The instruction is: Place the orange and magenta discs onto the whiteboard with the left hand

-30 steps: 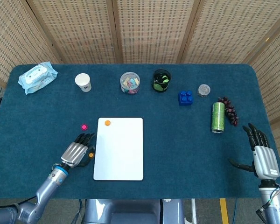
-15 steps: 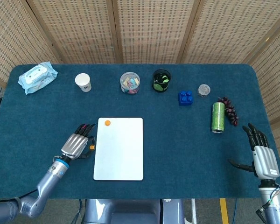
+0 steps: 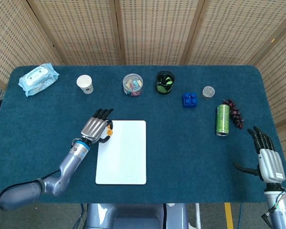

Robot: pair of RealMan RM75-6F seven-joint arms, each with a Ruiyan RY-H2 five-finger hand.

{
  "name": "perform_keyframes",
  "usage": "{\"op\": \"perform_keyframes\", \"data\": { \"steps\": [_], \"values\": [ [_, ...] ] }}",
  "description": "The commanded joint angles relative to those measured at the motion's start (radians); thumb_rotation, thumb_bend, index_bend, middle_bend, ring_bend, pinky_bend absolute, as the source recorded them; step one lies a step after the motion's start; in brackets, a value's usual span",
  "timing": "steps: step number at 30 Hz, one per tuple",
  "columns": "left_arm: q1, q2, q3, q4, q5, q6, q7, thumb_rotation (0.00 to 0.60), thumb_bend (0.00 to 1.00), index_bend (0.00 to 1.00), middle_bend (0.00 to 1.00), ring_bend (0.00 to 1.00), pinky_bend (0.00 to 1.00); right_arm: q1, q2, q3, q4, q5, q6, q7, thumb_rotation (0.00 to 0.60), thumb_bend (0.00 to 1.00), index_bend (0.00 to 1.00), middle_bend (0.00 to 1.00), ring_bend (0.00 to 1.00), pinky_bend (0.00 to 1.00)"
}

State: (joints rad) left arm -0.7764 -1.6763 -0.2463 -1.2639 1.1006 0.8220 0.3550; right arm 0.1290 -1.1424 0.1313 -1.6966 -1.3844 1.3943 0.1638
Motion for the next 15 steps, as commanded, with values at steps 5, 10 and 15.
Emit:
{"op": "perform_keyframes", "data": {
  "steps": [5, 10, 15],
  "values": [
    [-0.091, -0.1, -0.05, 0.129, -0.125, -0.055, 0.051, 0.6, 0.33, 0.53, 0.0, 0.0, 0.0, 0.0, 0.003, 0.001, -0.001, 0.005, -0.006, 0.016, 0.6, 0.13, 0.0, 0.0, 0.0, 0.0],
    [-0.125, -0.137, -0.057, 0.187, -0.174, -0.061, 0.074, 0.6, 0.33, 0.53, 0.0, 0.0, 0.0, 0.001, 0.006, 0.0, -0.003, 0.007, -0.011, 0.023, 0.6, 0.13, 0.0, 0.0, 0.0, 0.0],
    [-0.148, -0.164, -0.057, 0.234, -0.207, -0.062, 0.094, 0.6, 0.33, 0.53, 0.0, 0.0, 0.0, 0.0, 0.007, 0.001, -0.005, 0.006, -0.009, 0.028, 0.6, 0.13, 0.0, 0.0, 0.0, 0.0]
  ]
}}
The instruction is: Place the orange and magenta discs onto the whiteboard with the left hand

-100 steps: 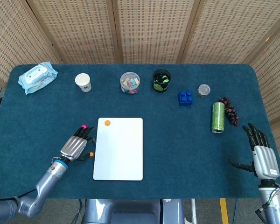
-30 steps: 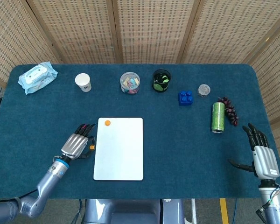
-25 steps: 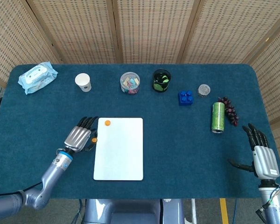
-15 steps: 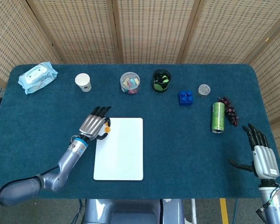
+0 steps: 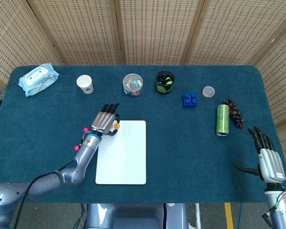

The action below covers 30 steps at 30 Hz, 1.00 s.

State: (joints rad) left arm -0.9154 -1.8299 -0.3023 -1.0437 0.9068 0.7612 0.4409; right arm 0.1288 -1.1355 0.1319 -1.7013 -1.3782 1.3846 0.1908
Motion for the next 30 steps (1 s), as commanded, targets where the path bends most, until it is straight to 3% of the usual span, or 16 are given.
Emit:
{"op": "perform_keyframes", "data": {
  "steps": [1, 12, 20, 30],
  "values": [
    [-0.012, -0.014, -0.001, 0.019, -0.02, -0.002, 0.01, 0.6, 0.33, 0.53, 0.0, 0.0, 0.0, 0.0, 0.0, 0.0, 0.0, 0.0, 0.0, 0.001, 0.6, 0.13, 0.0, 0.0, 0.0, 0.0],
    [-0.028, -0.035, 0.009, 0.053, -0.036, 0.002, 0.01, 0.6, 0.31, 0.52, 0.0, 0.0, 0.0, 0.001, 0.001, -0.001, 0.002, -0.001, -0.002, 0.004, 0.6, 0.13, 0.0, 0.0, 0.0, 0.0],
    [-0.041, -0.041, 0.01, 0.059, -0.044, -0.008, 0.001, 0.6, 0.31, 0.33, 0.0, 0.0, 0.0, 0.001, 0.001, -0.001, 0.002, -0.001, -0.003, 0.004, 0.6, 0.13, 0.0, 0.0, 0.0, 0.0],
    [-0.018, -0.005, 0.023, 0.018, -0.023, 0.023, -0.026, 0.6, 0.32, 0.27, 0.0, 0.0, 0.0, 0.0, 0.002, -0.001, 0.001, -0.001, -0.003, 0.007, 0.6, 0.13, 0.0, 0.0, 0.0, 0.0]
  ]
}}
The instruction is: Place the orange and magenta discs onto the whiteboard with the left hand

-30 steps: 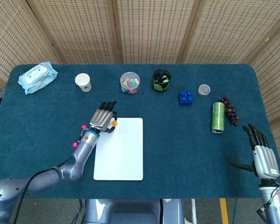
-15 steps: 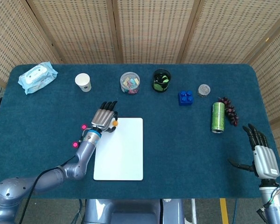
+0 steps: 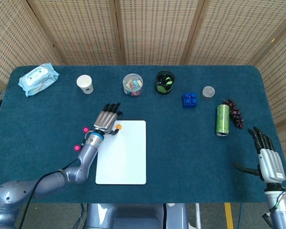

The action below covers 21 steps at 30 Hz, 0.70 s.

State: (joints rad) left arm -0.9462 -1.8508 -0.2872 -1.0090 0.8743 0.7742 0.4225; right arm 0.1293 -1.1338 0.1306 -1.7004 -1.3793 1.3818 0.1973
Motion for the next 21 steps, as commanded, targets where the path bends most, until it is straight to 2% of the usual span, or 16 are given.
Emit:
{"op": "perform_keyframes", "data": {
  "steps": [1, 6, 11, 21],
  "values": [
    [0.025, 0.032, 0.015, -0.031, 0.012, 0.018, -0.01, 0.6, 0.32, 0.27, 0.0, 0.0, 0.0, 0.0, 0.0, 0.0, 0.001, 0.0, 0.0, 0.0, 0.6, 0.13, 0.0, 0.0, 0.0, 0.0],
    [0.113, 0.145, 0.075, -0.129, 0.035, 0.066, -0.016, 0.6, 0.32, 0.27, 0.0, 0.0, 0.0, 0.0, 0.0, -0.001, 0.0, -0.002, 0.001, -0.003, 0.6, 0.13, 0.0, 0.0, 0.0, 0.0],
    [0.193, 0.229, 0.124, -0.179, 0.081, 0.091, -0.092, 0.6, 0.33, 0.27, 0.0, 0.0, 0.0, 0.0, -0.001, -0.002, -0.002, -0.003, 0.003, -0.012, 0.6, 0.13, 0.0, 0.0, 0.0, 0.0],
    [0.257, 0.242, 0.167, -0.121, 0.196, 0.102, -0.255, 0.6, 0.35, 0.33, 0.0, 0.0, 0.0, -0.001, -0.002, 0.0, -0.009, 0.002, 0.005, -0.022, 0.6, 0.13, 0.0, 0.0, 0.0, 0.0]
  ]
}}
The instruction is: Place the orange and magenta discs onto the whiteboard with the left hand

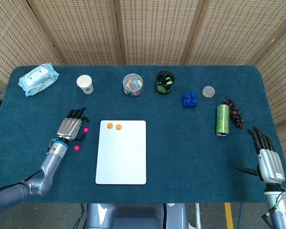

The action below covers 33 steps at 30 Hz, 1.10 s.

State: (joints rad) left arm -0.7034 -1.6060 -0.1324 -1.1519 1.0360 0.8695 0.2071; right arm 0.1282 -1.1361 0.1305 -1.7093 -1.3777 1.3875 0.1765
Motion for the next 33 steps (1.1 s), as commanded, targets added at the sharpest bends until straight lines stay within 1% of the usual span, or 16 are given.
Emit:
{"op": "perform_keyframes", "data": {
  "steps": [1, 6, 11, 17, 24, 30, 33],
  "values": [
    [0.018, -0.008, 0.015, 0.035, 0.051, 0.008, -0.061, 0.6, 0.35, 0.34, 0.0, 0.0, 0.0, 0.0, 0.0, 0.0, -0.001, 0.001, -0.001, -0.002, 0.6, 0.13, 0.0, 0.0, 0.0, 0.0],
    [0.016, -0.032, 0.009, 0.086, 0.083, 0.012, -0.097, 0.6, 0.35, 0.35, 0.0, 0.0, 0.0, 0.001, 0.0, 0.0, 0.0, 0.003, -0.003, -0.002, 0.6, 0.13, 0.0, 0.0, 0.0, 0.0],
    [0.011, -0.057, 0.002, 0.136, 0.072, -0.011, -0.092, 0.6, 0.35, 0.35, 0.0, 0.0, 0.0, 0.001, 0.002, 0.0, 0.0, 0.003, -0.006, 0.002, 0.6, 0.13, 0.0, 0.0, 0.0, 0.0],
    [0.013, -0.089, -0.003, 0.195, 0.064, -0.047, -0.117, 0.6, 0.35, 0.35, 0.0, 0.0, 0.0, 0.002, 0.003, 0.0, 0.0, 0.003, -0.008, 0.006, 0.6, 0.13, 0.0, 0.0, 0.0, 0.0],
    [0.017, -0.098, -0.005, 0.211, 0.099, -0.044, -0.153, 0.6, 0.35, 0.35, 0.0, 0.0, 0.0, 0.002, 0.004, 0.0, -0.001, 0.004, -0.009, 0.003, 0.6, 0.13, 0.0, 0.0, 0.0, 0.0],
    [0.017, -0.103, -0.006, 0.212, 0.116, -0.045, -0.155, 0.6, 0.35, 0.35, 0.0, 0.0, 0.0, 0.002, 0.004, -0.001, -0.002, 0.004, -0.01, 0.004, 0.6, 0.13, 0.0, 0.0, 0.0, 0.0],
    [0.018, -0.11, -0.009, 0.218, 0.112, -0.047, -0.148, 0.6, 0.35, 0.39, 0.0, 0.0, 0.0, 0.002, 0.005, -0.001, -0.003, 0.005, -0.01, 0.004, 0.6, 0.13, 0.0, 0.0, 0.0, 0.0]
  ]
}}
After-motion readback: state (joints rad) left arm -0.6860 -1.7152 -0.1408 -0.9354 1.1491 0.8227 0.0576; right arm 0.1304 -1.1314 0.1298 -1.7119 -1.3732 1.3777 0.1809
